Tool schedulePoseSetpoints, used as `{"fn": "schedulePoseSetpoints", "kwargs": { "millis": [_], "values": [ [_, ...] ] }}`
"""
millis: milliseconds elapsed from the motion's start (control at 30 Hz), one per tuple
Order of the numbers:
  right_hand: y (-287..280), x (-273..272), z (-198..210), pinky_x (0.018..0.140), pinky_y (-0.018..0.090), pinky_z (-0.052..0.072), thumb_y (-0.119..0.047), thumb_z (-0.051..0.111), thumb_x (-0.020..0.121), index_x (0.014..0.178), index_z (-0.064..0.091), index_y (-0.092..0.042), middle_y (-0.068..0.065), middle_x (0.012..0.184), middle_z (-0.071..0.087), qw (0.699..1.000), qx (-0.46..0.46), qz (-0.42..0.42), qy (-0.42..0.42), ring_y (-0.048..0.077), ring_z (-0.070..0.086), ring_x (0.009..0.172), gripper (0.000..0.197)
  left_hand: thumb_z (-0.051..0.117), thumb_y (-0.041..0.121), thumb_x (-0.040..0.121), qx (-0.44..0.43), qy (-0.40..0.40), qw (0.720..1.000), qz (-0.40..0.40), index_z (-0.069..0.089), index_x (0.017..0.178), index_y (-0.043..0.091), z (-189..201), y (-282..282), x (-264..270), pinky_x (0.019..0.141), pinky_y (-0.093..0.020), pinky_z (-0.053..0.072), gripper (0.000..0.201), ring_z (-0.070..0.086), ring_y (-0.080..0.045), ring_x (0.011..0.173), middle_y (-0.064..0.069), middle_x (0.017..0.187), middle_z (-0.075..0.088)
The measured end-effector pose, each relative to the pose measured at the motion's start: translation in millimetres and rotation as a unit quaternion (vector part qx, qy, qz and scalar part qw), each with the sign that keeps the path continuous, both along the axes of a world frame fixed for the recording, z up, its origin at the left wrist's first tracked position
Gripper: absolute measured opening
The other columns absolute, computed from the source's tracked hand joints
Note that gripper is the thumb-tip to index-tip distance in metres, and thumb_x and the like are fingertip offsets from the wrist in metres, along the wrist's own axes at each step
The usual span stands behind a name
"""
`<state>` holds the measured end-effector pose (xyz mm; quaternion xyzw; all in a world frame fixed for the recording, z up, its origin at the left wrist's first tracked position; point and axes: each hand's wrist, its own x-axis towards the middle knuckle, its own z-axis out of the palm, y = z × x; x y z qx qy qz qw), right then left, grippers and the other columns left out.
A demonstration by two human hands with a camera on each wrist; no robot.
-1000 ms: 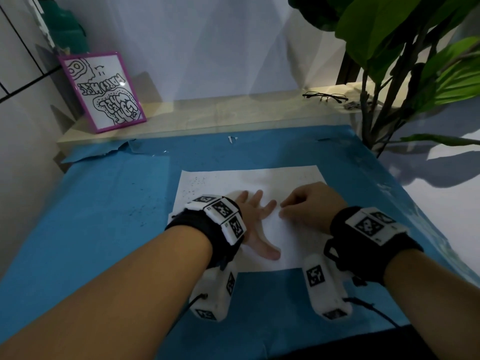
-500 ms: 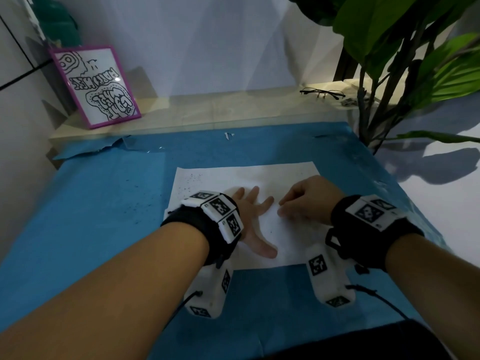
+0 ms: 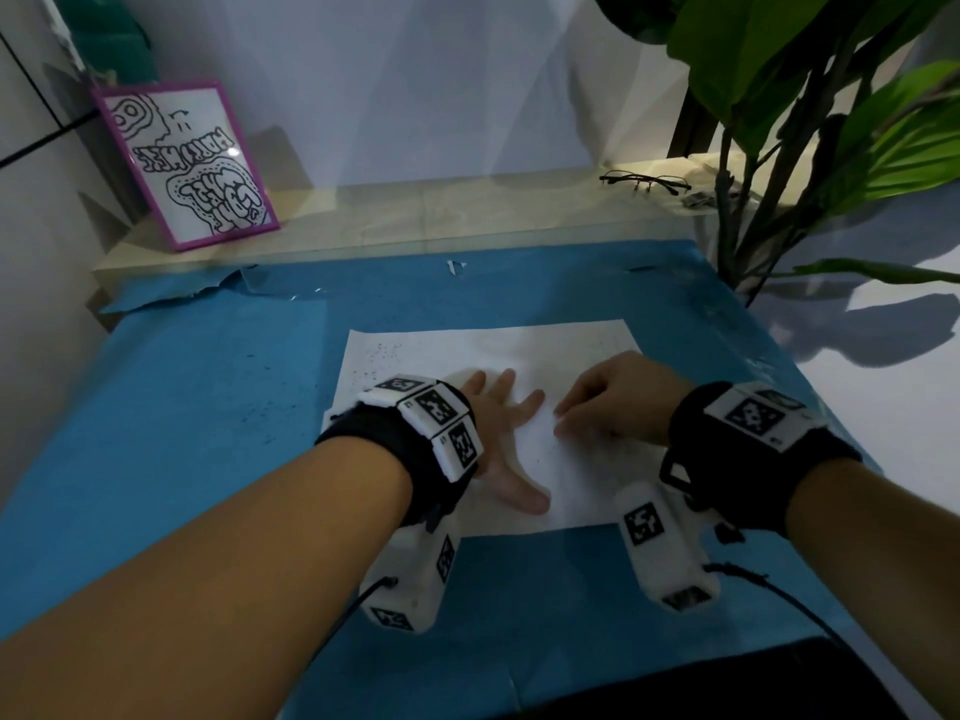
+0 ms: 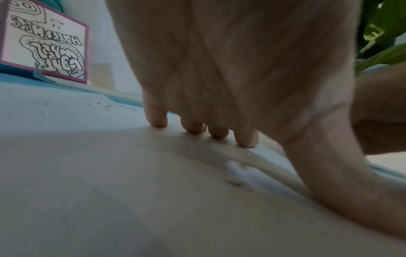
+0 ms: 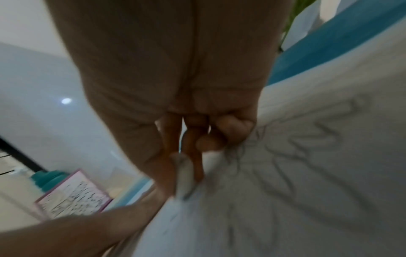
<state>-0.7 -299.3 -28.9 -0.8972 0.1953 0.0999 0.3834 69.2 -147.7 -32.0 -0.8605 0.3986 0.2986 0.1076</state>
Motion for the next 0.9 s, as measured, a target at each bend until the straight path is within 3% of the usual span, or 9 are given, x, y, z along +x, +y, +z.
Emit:
{"fn": "schedulePoseSetpoints", "kwargs": {
  "millis": [67,200,333,500,600,767,900],
  "values": [
    [-2.9,1.9,-0.3,0.066,0.021,0.048,-0.022,0.079,0.070,0.077,0.073,-0.020,-0.009,0.074,0.066,0.999,-0.008,-0.018,-0.027,0.006,0.059,0.072,0.009,0.060,0.073,0.071,0.002,0.004,1.000,0.001,-0.019,0.146,0.040,1.3,-0.1,-0.2,0.113,-0.056,-0.002,0.114,-0.019,-0.025,0.145,0.005,0.156,-0.026],
    [2.8,-2.4,1.5,0.072,0.022,0.048,-0.021,0.080,0.068,0.073,0.074,-0.022,-0.007,0.080,0.070,0.997,0.002,0.058,0.050,0.007,0.060,0.078,0.008,0.060,0.074,0.071,0.000,-0.002,1.000,0.000,-0.019,0.146,0.040,1.7,0.9,-0.6,0.113,-0.056,-0.002,0.114,-0.018,-0.025,0.145,0.004,0.156,-0.026],
    [-4.7,4.5,1.1,0.067,0.020,0.048,-0.024,0.078,0.072,0.081,0.075,-0.020,-0.006,0.083,0.069,1.000,-0.014,-0.007,-0.020,0.008,0.061,0.078,0.011,0.060,0.073,0.071,0.003,0.006,1.000,0.001,-0.019,0.146,0.040,2.0,0.0,-0.5,0.114,-0.055,-0.002,0.114,-0.019,-0.025,0.145,0.004,0.156,-0.026],
    [-1.4,1.2,4.3,0.065,0.018,0.045,-0.024,0.081,0.067,0.073,0.074,-0.026,-0.010,0.079,0.070,0.996,-0.010,0.060,0.065,0.004,0.060,0.076,0.009,0.060,0.075,0.069,0.003,0.002,1.000,-0.001,-0.020,0.146,0.041,-0.3,0.4,1.1,0.113,-0.056,-0.002,0.115,-0.018,-0.025,0.145,0.005,0.156,-0.027],
    [-9.3,6.0,0.1,0.066,0.020,0.049,-0.024,0.079,0.070,0.076,0.074,-0.024,-0.010,0.077,0.068,1.000,-0.015,0.001,-0.013,0.006,0.061,0.076,0.008,0.059,0.075,0.069,0.006,0.004,1.000,-0.002,-0.020,0.146,0.040,-1.4,-1.1,2.3,0.113,-0.057,-0.001,0.116,-0.019,-0.025,0.145,0.004,0.156,-0.027],
    [-8.1,-1.2,1.0,0.077,0.022,0.050,-0.024,0.081,0.067,0.073,0.075,-0.024,-0.007,0.080,0.072,0.996,0.014,0.055,0.063,0.009,0.063,0.082,0.008,0.058,0.078,0.067,0.008,-0.008,1.000,-0.009,-0.020,0.146,0.040,-3.8,-0.7,3.8,0.113,-0.057,0.000,0.117,-0.018,-0.026,0.145,0.004,0.156,-0.027],
    [-12.0,4.3,0.9,0.071,0.021,0.050,-0.024,0.080,0.069,0.072,0.073,-0.025,-0.008,0.079,0.069,1.000,-0.003,0.003,-0.002,0.008,0.061,0.078,0.008,0.058,0.078,0.068,0.011,-0.001,1.000,-0.007,-0.021,0.145,0.040,-4.2,-2.2,4.9,0.113,-0.057,-0.001,0.117,-0.018,-0.026,0.145,0.004,0.155,-0.028]
  ]
}}
